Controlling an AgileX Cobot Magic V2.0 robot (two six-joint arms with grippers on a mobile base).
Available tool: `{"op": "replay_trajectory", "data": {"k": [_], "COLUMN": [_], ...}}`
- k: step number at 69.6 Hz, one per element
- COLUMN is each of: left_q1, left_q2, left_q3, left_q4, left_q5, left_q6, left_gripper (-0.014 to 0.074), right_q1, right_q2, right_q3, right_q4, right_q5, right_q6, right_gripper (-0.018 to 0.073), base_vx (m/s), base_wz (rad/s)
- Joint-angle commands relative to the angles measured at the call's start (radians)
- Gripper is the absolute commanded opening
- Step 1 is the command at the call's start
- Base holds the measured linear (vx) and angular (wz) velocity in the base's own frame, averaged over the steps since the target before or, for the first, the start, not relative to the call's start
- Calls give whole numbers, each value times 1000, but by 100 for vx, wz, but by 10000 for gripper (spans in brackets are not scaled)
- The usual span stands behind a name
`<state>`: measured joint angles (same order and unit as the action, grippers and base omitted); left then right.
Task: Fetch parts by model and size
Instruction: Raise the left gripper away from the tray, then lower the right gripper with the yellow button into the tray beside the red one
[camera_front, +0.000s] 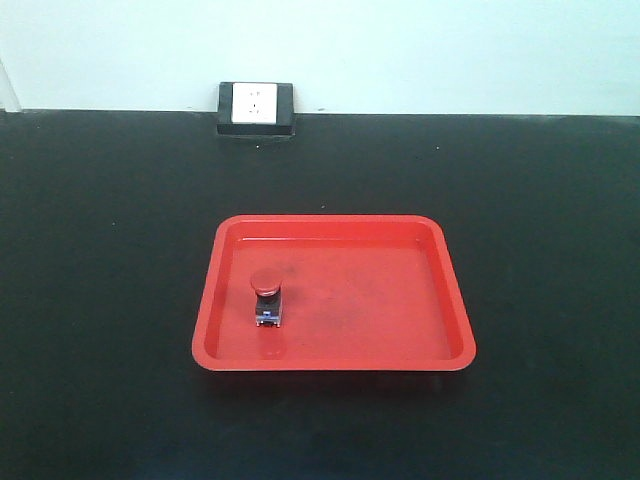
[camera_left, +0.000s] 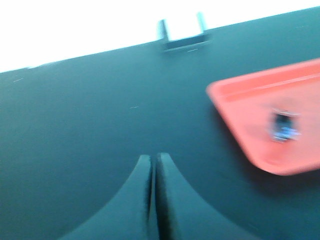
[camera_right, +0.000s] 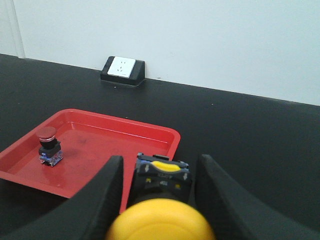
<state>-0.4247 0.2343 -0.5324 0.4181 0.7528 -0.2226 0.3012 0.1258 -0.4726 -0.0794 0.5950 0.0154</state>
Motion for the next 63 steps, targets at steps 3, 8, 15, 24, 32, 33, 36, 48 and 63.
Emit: {"op": "replay_trajectory", "data": {"k": [3, 8, 15, 24, 32, 33, 36, 48, 63], "left_q1": [-1, -1, -1, -1, -1, -1, -1, -1, -1], "left_q2": [-90, -134, -168, -169, -169, -169, -169, -169, -169], "left_q3": [-3, -2, -2, -2, -2, -2, -2, -2, -2], "left_q4": [-158, -207, -210, -206, -206, -206, -206, -206, -208], "left_q5": [-38, -33, -28, -8, -2, -2, 3, 17, 17], "left_q6": [155, 205, 214, 223, 223, 223, 223, 223, 223], "left_gripper": [-5, -5, -5, -5, -5, -5, -5, -5, -3], "right_q1": [0, 0, 0, 0, 0, 0, 0, 0, 18], "right_q2": [24, 45, 97, 207, 336, 365, 423, 668, 926], "right_q3": [-26, -26, -26, -29, -50, -56, -78, -218, -404], "right_q4": [-6, -6, -3, 5, 42, 46, 55, 58, 95], "right_q5": [-88, -89, -109, -199, -266, -270, -270, -270, -254], "right_q6": [-4, -4, -4, -4, -5, -7, -9, -21, -32], "right_gripper": [-2, -2, -2, -2, -2, -2, -2, -2, -2], "base_vx": [0, 0, 0, 0, 0, 0, 0, 0, 0], "base_wz": [0, 0, 0, 0, 0, 0, 0, 0, 0]}}
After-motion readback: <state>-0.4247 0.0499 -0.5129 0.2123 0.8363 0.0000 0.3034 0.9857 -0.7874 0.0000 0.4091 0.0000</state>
